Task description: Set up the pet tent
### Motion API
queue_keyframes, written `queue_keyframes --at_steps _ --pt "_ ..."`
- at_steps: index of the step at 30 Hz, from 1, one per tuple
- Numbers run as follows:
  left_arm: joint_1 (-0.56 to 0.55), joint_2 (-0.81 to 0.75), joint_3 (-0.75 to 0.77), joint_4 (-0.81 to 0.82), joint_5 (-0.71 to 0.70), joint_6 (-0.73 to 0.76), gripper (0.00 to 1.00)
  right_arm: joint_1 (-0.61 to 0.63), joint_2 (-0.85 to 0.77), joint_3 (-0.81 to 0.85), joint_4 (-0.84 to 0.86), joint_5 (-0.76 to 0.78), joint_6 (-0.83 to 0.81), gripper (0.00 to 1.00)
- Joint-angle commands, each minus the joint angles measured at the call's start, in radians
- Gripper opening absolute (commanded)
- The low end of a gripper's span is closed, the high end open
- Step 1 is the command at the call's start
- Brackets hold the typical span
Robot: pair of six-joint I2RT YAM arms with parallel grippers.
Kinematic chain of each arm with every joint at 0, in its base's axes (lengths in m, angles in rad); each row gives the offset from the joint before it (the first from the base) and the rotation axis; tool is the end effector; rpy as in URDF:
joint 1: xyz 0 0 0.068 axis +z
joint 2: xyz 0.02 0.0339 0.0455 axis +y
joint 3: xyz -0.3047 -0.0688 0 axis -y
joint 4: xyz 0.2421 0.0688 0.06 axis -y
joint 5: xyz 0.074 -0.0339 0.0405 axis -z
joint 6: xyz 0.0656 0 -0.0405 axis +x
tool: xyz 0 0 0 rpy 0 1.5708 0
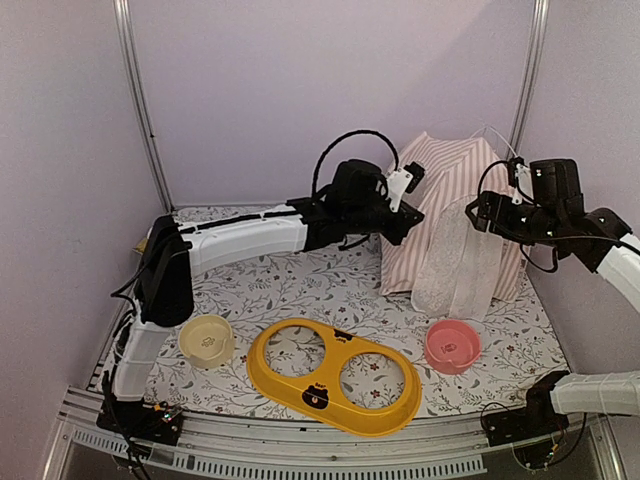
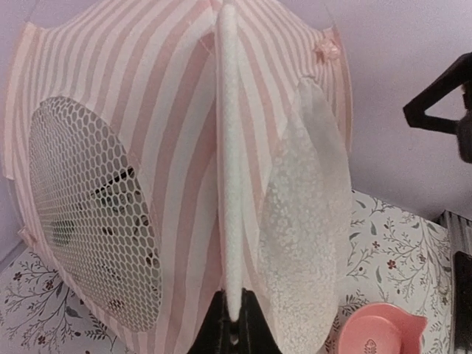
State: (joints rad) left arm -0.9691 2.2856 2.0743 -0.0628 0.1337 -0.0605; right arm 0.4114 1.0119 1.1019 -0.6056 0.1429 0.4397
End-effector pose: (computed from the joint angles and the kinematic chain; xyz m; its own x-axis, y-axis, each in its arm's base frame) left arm 0.3340 -0.5019 0.3139 -0.2067 0.1952 -0.9587 0.8788 0.4679 -0.0942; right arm 0.2008 0.0774 0.3849 -0.5291 0.2288 -0.8171 -0.0630 0.9497 0.3068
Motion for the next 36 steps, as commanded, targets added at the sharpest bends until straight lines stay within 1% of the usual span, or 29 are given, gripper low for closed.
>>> queue_keyframes --at_steps 1,3,5,7,8,9,10,16,19,25,30,36 --pt "-0.030 0.087 0.081 0.066 -0.185 -0.067 0.00 -0.003 0.011 0.028 0.003 -0.025 -0.011 0.89" --pt "-0.039 0.118 0.097 0.066 -0.237 -0.094 0.00 -0.002 0.020 0.025 0.007 -0.028 -0.013 0.90" --pt "-0.043 0.147 0.124 0.056 -0.244 -0.115 0.00 -0.003 0.036 0.023 0.006 -0.030 -0.012 0.91" --pt "-0.042 0.169 0.155 0.033 -0.228 -0.123 0.08 -0.002 0.047 0.026 0.003 -0.030 -0.008 0.91" --pt "-0.042 0.172 0.160 0.026 -0.219 -0.124 0.14 -0.003 0.048 0.026 0.001 -0.031 -0.004 0.91" --pt "-0.043 0.167 0.157 0.023 -0.217 -0.125 0.23 -0.003 0.048 0.025 0.003 -0.033 -0.003 0.91" --pt "-0.042 0.157 0.149 0.020 -0.218 -0.125 0.28 -0.004 0.047 0.023 0.005 -0.035 -0.003 0.92" --pt "-0.030 0.018 0.023 0.032 -0.231 -0.146 0.43 -0.005 0.055 0.020 0.019 -0.058 0.000 0.94" --pt "-0.011 -0.066 -0.068 0.036 -0.222 -0.165 0.49 -0.004 0.067 0.011 0.027 -0.084 0.001 0.96" --pt "0.027 -0.258 -0.325 0.080 -0.215 -0.202 0.58 0.004 0.091 -0.019 0.071 -0.181 0.022 0.98" --pt "0.082 -0.441 -0.573 0.137 -0.195 -0.254 0.67 0.122 0.118 -0.055 0.177 -0.225 0.067 1.00" --pt "0.132 -0.608 -0.775 0.170 -0.202 -0.291 0.79 0.222 0.207 -0.110 0.340 -0.288 0.112 0.99"
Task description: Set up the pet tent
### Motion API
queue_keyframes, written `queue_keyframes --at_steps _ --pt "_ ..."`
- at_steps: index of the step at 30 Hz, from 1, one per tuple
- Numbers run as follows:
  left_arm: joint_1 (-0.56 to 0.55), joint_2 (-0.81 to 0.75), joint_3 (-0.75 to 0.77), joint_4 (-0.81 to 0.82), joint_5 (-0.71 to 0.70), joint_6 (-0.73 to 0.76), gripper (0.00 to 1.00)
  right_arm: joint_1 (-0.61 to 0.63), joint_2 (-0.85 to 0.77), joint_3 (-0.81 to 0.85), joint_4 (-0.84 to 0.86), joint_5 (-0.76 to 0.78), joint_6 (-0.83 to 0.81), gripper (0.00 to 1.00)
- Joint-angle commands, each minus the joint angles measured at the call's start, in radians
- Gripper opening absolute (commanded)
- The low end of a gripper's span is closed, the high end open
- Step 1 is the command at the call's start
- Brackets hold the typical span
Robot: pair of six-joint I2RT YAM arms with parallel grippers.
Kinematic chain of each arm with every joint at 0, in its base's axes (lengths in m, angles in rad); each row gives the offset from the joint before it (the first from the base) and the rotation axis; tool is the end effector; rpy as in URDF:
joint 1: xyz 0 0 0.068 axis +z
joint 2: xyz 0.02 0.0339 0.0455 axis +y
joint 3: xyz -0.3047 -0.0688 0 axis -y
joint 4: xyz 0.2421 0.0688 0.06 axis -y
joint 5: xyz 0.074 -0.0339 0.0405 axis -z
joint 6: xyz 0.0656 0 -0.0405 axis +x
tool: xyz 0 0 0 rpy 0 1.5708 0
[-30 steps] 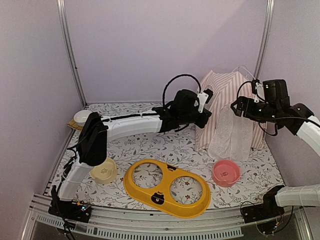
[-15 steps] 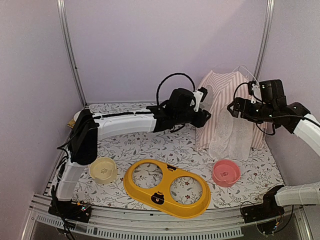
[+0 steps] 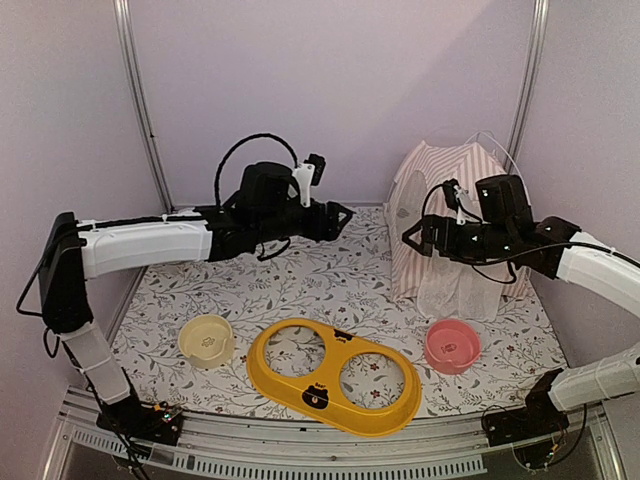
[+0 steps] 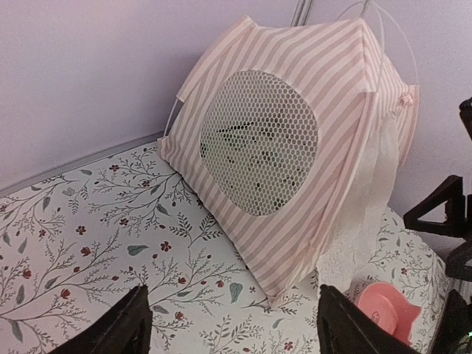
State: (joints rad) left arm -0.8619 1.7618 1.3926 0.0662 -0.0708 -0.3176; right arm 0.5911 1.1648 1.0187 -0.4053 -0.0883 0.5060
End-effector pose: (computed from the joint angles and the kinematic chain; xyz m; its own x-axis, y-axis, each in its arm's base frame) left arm 0.3019 -0.3449 0.3396 -0.4073 -0.0036 -0.9133 0.6169 0.7363 -0.2780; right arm 0.2182 0.1534 0.3445 -0.6798 0.1252 -0.7227 -0.3293 0.8283 0.4533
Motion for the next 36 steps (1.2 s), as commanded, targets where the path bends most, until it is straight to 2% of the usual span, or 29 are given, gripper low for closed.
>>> queue_keyframes --at_steps 1,6,12,18,28,36 --pt "0.029 -0.103 -0.118 0.044 -0.002 -0.037 0.80 0.055 0.075 -0.030 0.171 -0.066 0.054 0.99" --pt "0.048 -0.197 -0.226 0.037 -0.022 -0.050 0.87 0.065 0.163 -0.053 0.289 -0.064 0.091 0.99" --pt "0.077 -0.306 -0.323 -0.006 -0.051 -0.065 0.88 0.061 0.258 -0.016 0.315 -0.024 0.060 0.99" --pt "0.109 -0.384 -0.388 -0.057 -0.072 -0.082 0.89 -0.026 0.310 -0.015 0.379 -0.120 0.050 0.99" --pt "0.126 -0.374 -0.373 -0.071 -0.069 -0.111 0.88 -0.136 0.380 0.018 0.377 -0.164 0.068 0.99" --pt "0.126 -0.346 -0.336 -0.089 -0.063 -0.098 0.88 -0.204 0.319 -0.015 0.339 -0.121 0.074 0.99"
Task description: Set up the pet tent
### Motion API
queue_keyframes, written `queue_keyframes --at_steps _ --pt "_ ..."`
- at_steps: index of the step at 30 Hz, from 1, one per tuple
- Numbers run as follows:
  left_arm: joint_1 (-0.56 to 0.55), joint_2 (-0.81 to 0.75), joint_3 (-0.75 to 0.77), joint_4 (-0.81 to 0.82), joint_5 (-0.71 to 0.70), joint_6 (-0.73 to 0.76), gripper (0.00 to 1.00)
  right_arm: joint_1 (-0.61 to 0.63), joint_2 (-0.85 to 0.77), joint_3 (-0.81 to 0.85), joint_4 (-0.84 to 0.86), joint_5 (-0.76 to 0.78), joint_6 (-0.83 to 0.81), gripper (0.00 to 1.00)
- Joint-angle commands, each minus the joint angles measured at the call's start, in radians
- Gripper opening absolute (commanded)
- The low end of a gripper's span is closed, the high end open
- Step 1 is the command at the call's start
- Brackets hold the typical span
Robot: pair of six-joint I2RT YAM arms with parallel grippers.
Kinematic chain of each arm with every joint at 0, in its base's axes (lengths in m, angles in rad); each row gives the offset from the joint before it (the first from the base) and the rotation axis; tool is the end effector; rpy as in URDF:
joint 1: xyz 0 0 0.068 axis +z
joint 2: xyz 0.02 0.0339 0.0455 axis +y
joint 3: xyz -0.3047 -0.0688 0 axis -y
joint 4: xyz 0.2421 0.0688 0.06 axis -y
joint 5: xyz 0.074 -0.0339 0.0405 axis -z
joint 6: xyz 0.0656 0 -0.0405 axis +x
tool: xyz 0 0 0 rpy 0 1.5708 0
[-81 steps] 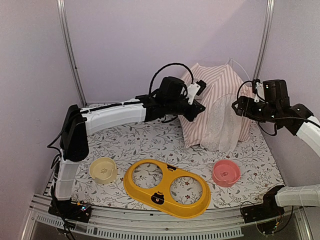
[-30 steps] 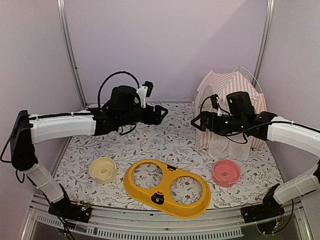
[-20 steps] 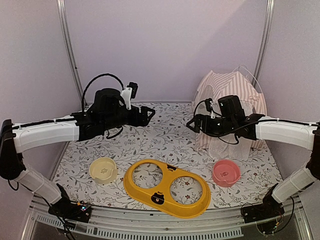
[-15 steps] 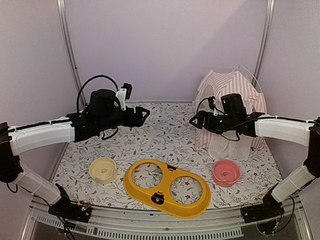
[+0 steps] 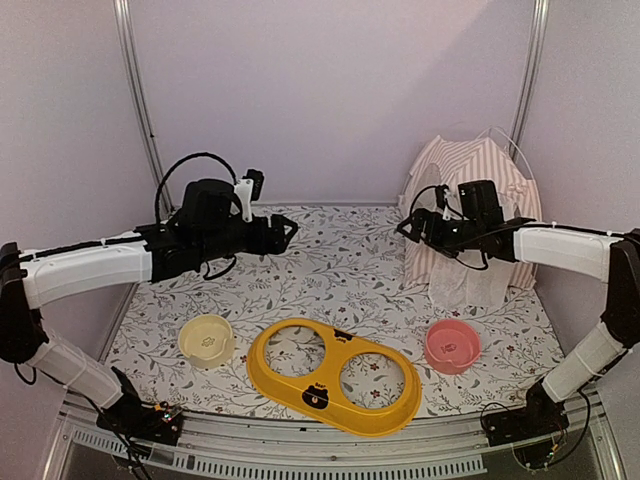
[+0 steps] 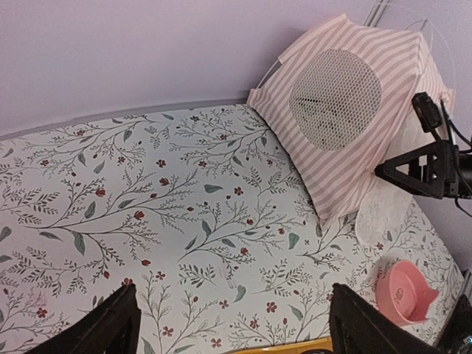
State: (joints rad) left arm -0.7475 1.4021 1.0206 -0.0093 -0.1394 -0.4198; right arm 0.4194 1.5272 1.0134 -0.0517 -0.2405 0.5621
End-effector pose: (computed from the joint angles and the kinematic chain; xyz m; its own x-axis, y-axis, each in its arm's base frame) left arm 0.2587 -0.2274 0.3265 -0.4911 -0.0951 -0.8659 0.4149 0.8485 -0.3285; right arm 0.3255 0.1622 0.2774 -0.7228 0.2445 -0.6464 -0.2292 0.7976 0.5580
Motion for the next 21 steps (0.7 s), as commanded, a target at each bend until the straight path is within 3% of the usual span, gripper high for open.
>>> queue_keyframes --at_steps 1,8,21 --pt "0.011 0.015 0.039 -0.015 0.008 0.006 0.89 -0.037 -0.054 -0.015 -0.018 0.037 0.019 0.99" --pt "0.013 0.014 0.052 -0.024 0.021 0.007 0.89 -0.030 -0.075 -0.011 -0.022 -0.041 0.019 0.99" --pt "0.035 -0.037 0.035 -0.084 0.076 0.011 0.91 0.023 -0.239 -0.153 -0.081 0.040 0.044 0.99"
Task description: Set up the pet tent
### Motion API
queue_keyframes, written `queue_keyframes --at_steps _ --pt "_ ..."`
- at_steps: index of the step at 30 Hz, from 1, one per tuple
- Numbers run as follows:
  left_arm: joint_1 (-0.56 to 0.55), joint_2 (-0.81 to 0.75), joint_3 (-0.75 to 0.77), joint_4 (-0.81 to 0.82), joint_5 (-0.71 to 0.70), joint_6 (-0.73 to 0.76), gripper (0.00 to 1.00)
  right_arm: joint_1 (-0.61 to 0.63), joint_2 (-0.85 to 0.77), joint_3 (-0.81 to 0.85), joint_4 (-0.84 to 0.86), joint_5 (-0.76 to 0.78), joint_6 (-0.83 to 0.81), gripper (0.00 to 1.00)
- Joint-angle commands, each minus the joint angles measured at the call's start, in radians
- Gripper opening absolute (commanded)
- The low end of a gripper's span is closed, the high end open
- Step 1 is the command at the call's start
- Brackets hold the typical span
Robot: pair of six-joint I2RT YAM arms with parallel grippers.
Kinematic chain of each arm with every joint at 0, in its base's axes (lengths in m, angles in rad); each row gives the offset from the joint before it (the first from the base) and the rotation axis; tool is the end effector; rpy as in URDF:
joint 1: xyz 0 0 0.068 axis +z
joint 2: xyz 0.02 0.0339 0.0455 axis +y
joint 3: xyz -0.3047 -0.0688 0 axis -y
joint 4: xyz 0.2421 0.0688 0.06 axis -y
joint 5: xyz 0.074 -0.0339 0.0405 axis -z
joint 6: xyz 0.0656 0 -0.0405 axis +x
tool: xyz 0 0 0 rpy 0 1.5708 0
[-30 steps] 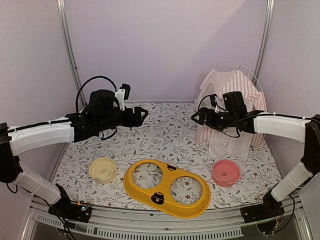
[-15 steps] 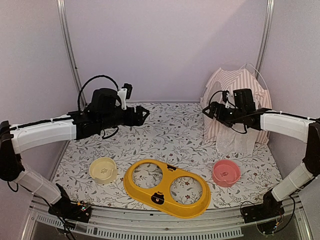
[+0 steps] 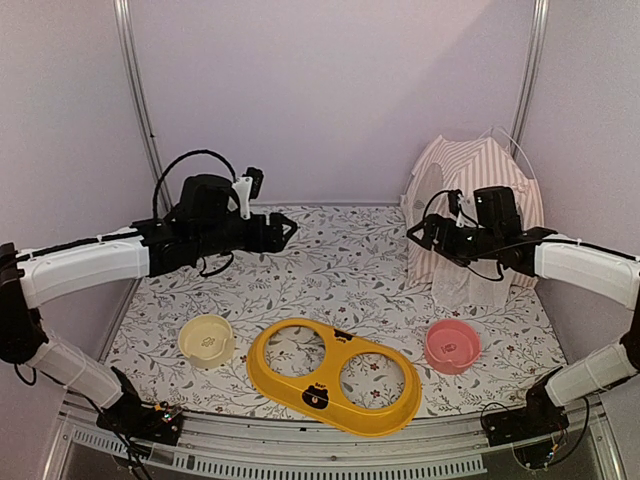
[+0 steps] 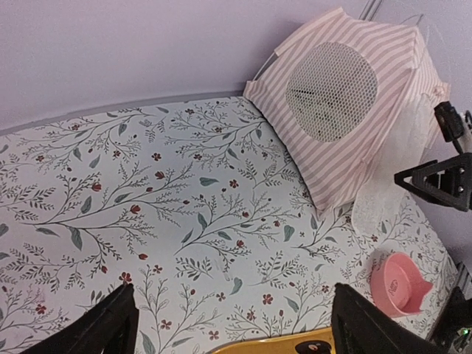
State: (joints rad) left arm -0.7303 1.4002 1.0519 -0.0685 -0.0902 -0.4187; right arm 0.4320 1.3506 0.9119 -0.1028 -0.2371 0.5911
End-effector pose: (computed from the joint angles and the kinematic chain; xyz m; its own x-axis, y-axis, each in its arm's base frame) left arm 0.2600 -0.2249 0.3311 -0.5207 -0.0773 -0.8502 0.4283 0.8379 -0.3384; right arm 0.2807 0.1464 0.2913 -0.7173 0.2658 -0.6441 -0.2289 0.7832 0.5781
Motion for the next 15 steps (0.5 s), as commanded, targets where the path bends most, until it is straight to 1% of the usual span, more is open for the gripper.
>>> queue_keyframes --at_steps 1,4,10,15 --pt "0.021 -0.038 -0.002 -0.025 0.034 0.007 0.91 0.013 -0.077 -0.064 -0.033 0.044 0.018 0.99" --pt "0.026 -0.045 -0.010 -0.029 0.050 0.003 0.91 0.020 -0.106 -0.086 -0.048 0.058 0.028 0.99" --pt "0.035 -0.072 -0.041 -0.031 0.087 -0.017 0.91 0.057 -0.137 -0.078 -0.102 0.085 0.025 0.99" --pt "0.051 -0.112 -0.085 -0.072 0.096 -0.045 0.91 0.158 -0.119 -0.071 -0.134 0.105 0.020 0.99"
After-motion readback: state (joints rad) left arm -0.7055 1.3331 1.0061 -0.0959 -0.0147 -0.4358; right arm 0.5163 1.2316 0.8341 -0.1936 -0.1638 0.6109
